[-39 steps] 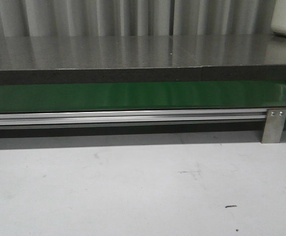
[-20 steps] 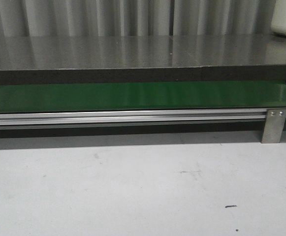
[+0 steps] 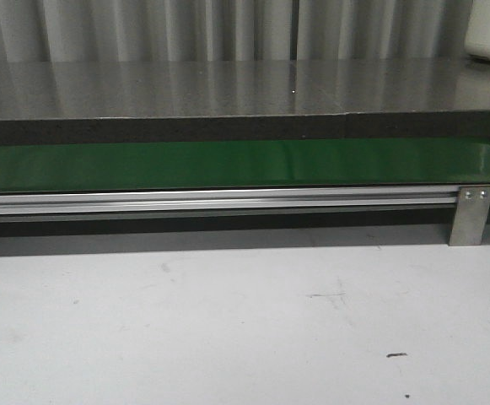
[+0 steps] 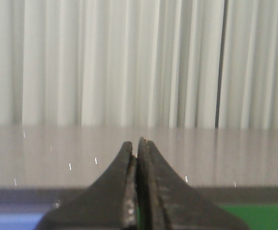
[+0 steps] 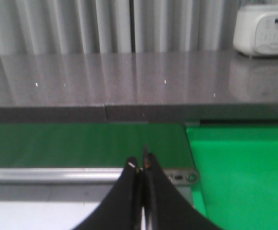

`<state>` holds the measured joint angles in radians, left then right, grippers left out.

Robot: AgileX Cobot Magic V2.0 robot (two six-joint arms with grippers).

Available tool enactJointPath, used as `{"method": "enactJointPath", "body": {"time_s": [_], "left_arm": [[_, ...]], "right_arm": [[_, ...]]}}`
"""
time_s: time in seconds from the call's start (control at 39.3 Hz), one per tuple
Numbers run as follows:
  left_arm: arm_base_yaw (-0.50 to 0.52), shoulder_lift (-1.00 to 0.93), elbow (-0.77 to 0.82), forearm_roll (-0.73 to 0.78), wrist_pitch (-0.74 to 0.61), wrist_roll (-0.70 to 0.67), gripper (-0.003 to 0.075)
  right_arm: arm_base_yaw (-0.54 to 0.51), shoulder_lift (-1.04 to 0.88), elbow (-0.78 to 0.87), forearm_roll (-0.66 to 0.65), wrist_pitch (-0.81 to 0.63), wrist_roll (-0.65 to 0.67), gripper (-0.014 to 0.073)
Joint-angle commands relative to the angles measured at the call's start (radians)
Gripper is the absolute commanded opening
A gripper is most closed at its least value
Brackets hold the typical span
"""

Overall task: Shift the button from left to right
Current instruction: 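Move the left gripper over the yellow-capped button in the blue tray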

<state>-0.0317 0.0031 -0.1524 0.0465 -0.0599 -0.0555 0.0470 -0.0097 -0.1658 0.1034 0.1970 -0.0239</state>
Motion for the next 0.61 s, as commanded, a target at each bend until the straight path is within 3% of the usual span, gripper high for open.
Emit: {"method": "enactJointPath", "body": {"time_s": [0.0,0.1,0.2,0.43,0.53,0.58], "left_arm": [[-0.008,0.074,-0.148,0.067,0.046,0.004,-0.0021],[-0.008,0.215,-0.281,0.095,0.242,0.004,-0.0021],[-0.008,0.331,-0.356,0.095,0.337,0.004,-0.0021],[-0.008,0.438,-0.394,0.095,0.314,0.004,-0.0015],[-0.008,0.438,-0.394,0.095,0.315,0.004,0.0115],[-0.008,0.438,-0.394,0.095,0.315,0.004,0.0243]], "right_arm": [[0.002,0.064,-0.148,0.002,0.024,-0.004,-0.0067],[0.002,0.193,-0.281,0.002,0.124,-0.004,-0.0067],[0.002,0.3,-0.347,0.002,0.132,-0.004,-0.0067],[0.002,0.388,-0.378,0.002,0.106,-0.004,-0.006],[0.002,0.388,-0.378,0.002,0.102,-0.004,0.0052],[0.002,0.388,-0.378,0.002,0.102,-0.004,0.016]]}}
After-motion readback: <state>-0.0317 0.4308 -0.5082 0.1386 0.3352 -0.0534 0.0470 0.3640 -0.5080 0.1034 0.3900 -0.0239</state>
